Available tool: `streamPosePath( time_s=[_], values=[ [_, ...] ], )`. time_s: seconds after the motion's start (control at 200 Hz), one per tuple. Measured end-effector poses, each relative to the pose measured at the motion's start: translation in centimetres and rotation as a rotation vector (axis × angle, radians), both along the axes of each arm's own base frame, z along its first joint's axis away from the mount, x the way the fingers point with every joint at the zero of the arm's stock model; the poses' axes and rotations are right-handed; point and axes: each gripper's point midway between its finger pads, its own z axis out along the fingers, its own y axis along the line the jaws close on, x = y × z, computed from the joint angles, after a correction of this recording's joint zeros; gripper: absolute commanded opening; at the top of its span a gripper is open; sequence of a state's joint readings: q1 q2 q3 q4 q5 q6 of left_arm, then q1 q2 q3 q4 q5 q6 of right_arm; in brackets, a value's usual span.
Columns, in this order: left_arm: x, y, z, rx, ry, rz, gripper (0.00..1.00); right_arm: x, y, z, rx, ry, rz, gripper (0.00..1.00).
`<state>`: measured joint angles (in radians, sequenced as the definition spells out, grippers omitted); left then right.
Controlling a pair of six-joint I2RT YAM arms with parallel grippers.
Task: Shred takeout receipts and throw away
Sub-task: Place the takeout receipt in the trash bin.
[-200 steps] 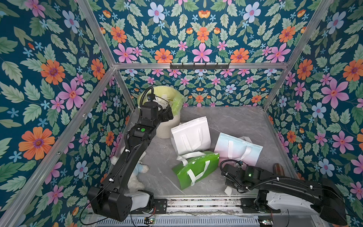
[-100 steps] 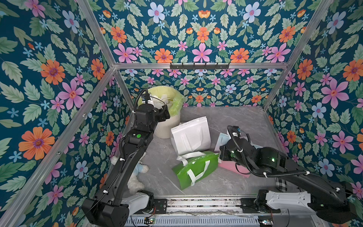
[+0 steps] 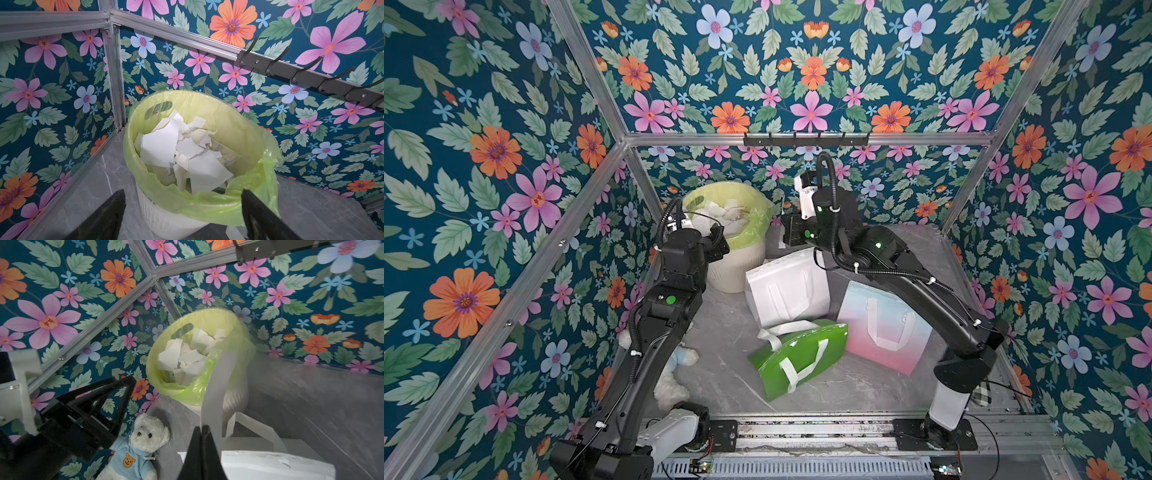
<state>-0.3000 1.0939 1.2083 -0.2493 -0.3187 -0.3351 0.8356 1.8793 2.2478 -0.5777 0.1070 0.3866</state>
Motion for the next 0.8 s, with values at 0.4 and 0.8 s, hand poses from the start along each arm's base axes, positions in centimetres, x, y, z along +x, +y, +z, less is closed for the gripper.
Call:
streamPosePath(
  time_s=[0.4,0.8],
  values=[
    [-0.9,1.2,-0.8,0.013,0.008,0.045,0.86,6.1,9.5,-2.6,0.116,-0.085,0.142,0.0],
    [-1.0,1.1,-1.3,0.011,0.018,0.034,0.86,9.6,12.5,-3.5,0.274,-0.204,0.143,0.0]
  ],
)
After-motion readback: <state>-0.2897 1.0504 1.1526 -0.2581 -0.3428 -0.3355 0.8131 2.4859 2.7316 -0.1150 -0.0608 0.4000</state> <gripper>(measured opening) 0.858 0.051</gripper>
